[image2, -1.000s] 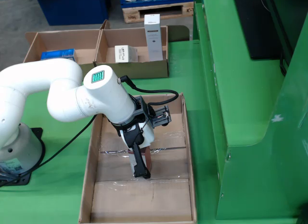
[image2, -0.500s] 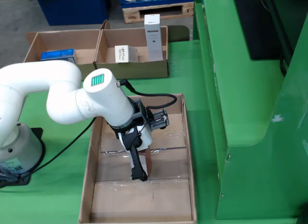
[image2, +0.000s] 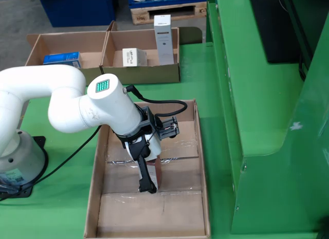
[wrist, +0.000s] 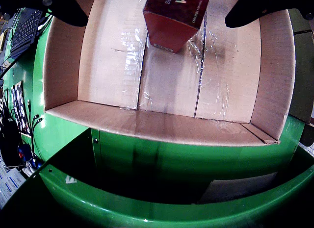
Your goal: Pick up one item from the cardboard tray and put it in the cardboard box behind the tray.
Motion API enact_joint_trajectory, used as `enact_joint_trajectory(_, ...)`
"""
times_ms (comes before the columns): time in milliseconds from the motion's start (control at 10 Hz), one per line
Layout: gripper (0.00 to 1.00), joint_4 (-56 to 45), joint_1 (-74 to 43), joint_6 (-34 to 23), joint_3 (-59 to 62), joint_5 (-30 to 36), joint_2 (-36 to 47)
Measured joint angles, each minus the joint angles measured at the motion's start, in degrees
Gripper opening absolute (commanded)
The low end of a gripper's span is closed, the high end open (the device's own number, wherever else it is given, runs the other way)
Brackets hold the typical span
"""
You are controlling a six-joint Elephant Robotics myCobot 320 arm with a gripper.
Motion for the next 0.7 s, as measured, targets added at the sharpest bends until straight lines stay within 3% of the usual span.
enact_joint_trajectory(500,1.0,0.0,0.0,0.0,0.0,0.0,0.0)
enact_joint_trajectory(700,0.8,0.0,0.0,0.0,0.0,0.0,0.0)
